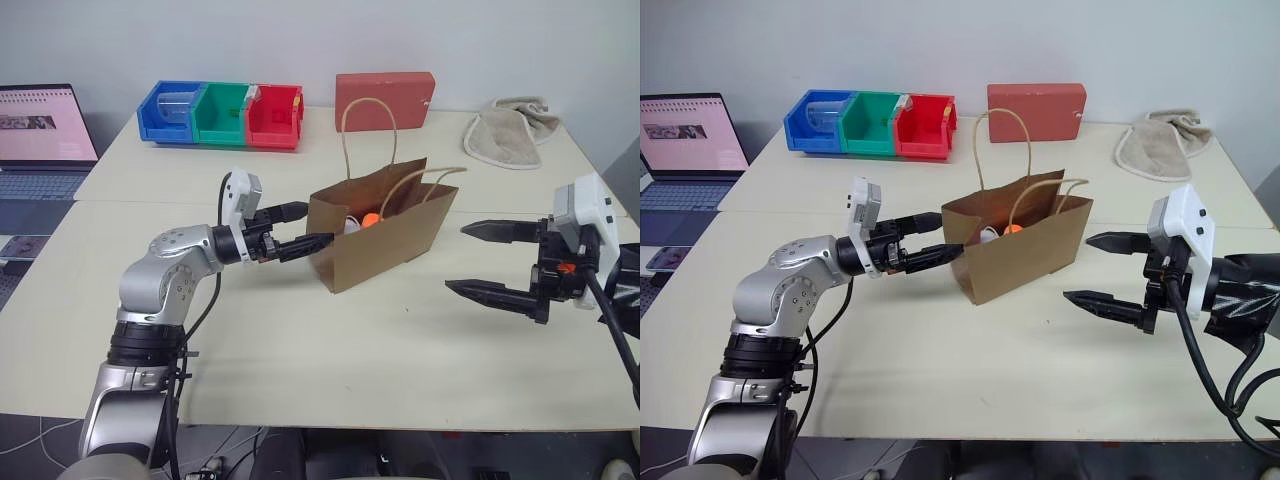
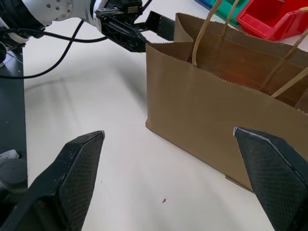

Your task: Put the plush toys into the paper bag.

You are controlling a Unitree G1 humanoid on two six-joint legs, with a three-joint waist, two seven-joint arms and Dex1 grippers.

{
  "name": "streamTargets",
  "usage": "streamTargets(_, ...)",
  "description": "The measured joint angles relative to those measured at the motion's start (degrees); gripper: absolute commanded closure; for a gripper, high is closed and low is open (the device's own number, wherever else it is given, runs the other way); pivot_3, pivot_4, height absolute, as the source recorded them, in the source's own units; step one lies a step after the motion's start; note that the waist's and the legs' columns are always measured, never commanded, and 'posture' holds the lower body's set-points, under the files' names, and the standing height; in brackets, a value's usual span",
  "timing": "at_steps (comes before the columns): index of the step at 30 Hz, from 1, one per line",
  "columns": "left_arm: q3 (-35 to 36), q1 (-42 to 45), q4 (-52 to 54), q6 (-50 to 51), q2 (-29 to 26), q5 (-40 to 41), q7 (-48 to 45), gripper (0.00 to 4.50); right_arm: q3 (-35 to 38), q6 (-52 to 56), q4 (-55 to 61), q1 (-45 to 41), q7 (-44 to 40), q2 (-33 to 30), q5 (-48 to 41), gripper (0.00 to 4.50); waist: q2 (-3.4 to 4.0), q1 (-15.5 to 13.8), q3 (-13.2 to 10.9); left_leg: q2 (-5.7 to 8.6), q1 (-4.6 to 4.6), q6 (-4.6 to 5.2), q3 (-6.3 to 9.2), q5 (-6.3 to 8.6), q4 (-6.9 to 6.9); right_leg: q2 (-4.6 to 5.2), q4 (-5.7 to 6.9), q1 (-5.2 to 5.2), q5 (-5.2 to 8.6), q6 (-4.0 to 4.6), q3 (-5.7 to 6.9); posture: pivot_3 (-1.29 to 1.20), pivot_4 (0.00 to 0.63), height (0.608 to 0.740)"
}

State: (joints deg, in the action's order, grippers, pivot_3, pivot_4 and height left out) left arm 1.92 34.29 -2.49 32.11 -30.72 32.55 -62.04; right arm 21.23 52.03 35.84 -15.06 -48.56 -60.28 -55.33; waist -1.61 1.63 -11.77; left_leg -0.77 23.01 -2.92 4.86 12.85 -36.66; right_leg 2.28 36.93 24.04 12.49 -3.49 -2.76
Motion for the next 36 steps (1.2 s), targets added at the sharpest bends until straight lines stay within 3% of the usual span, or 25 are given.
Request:
streamTargets(18, -1.0, 0.3, -1.9, -1.7, -2.6, -1.3, -4.1, 0.05, -1.0, -0.2, -1.3, -1.1, -1.2, -0.8, 0.1, 0.0, 0.0, 0.0, 0.0, 0.0, 0.0, 0.0, 0.0, 0.0, 0.0, 0.0, 0.0, 0.0, 0.01, 0.02, 0.0, 0.0, 0.15, 0.74)
streamTargets(26, -2.8, -3.0, 2.7, -3.1, 2.8, -3.5, 2.1, 0.05, -1.2, -0.6, -0.4, 0.4, -0.8, -0.7, 0.4, 0.0, 0.0, 0.0, 0.0, 0.0, -0.01, 0.0, 0.02, 0.0, 0.0, 0.0, 0.01, -0.01, -0.03, -0.04, 0.01, 0.0, 0.15, 0.74)
streamTargets(36, -2.7, -5.8, 4.4, -12.3, 9.1, -8.5, 12.0, 0.05, -2.4, -2.8, 0.2, 1.1, 0.1, 0.2, 2.7, 0.0, 0.0, -0.1, 0.0, 0.0, -0.01, 0.0, -0.02, 0.0, -0.04, 0.0, 0.0, -0.03, -0.05, -0.07, -0.04, 0.0, 0.15, 0.74)
